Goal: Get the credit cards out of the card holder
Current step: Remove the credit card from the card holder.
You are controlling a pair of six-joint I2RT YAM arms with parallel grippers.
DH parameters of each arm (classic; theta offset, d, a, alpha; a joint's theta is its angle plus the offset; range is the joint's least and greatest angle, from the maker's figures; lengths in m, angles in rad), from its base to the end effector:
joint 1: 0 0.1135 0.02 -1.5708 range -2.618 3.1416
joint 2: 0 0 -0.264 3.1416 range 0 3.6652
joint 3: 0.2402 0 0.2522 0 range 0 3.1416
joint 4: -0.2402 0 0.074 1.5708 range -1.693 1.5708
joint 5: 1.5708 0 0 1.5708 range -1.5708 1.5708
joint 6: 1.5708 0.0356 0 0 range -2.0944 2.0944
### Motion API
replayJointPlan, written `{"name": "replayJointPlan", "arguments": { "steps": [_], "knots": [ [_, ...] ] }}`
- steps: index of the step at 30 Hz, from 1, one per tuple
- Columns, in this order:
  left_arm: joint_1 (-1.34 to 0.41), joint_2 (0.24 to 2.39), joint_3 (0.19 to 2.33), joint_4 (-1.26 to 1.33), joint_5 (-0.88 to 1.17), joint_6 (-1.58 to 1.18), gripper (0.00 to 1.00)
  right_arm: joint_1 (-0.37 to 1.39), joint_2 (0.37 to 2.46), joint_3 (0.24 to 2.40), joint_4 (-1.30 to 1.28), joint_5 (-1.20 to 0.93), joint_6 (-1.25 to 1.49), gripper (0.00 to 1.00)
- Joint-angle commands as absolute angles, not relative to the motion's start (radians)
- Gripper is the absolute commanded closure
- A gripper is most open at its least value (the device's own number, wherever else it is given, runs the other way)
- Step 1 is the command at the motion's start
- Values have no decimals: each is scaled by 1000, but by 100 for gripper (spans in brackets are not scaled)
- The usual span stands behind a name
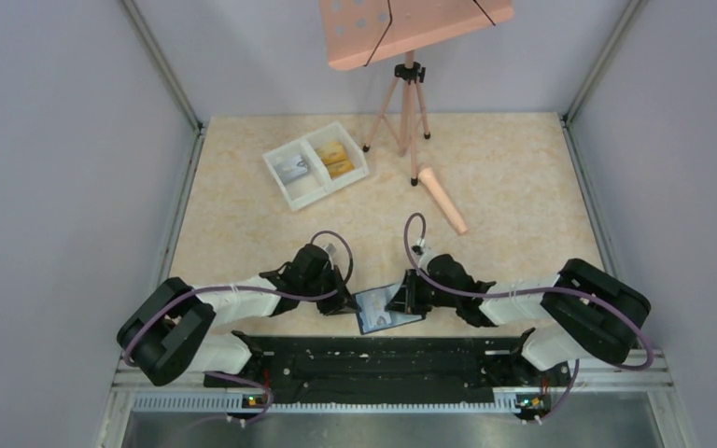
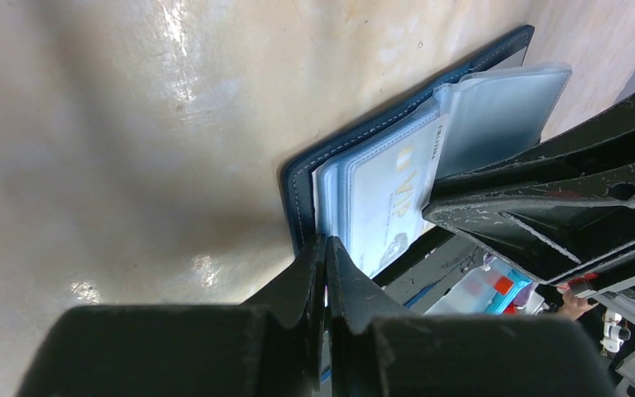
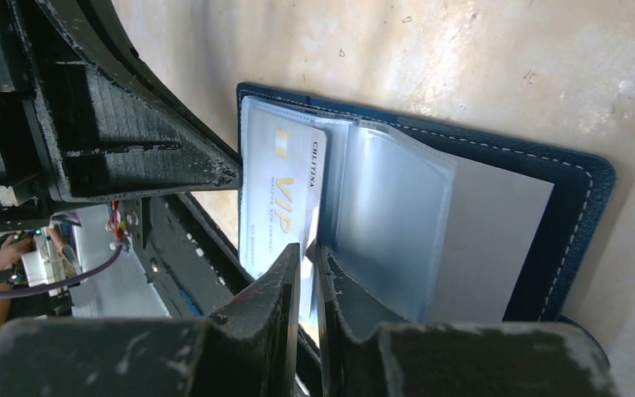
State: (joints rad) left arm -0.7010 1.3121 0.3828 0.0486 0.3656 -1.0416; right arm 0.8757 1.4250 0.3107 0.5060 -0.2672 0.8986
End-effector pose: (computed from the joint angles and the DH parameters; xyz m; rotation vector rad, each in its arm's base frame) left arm 0.1564 -0.1487 0.1256 -0.2873 2.7537 -1.0886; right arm 0.1416 0.1845 0.1194 -0.1443 2.4599 1.2038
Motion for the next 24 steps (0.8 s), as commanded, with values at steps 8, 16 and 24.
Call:
{"name": "replayJointPlan", "arguments": {
  "steps": [8, 16, 24],
  "knots": [
    [-701, 1345, 386, 52, 339, -1024, 93, 838, 1423, 256, 678, -331, 955, 100],
    [-701, 1381, 396, 31, 329, -998, 94, 784, 1374, 219, 655, -350, 946, 100],
    [-701, 1383, 405, 33, 333, -998, 94, 767, 1336, 232, 631, -368, 934, 100]
  ]
}}
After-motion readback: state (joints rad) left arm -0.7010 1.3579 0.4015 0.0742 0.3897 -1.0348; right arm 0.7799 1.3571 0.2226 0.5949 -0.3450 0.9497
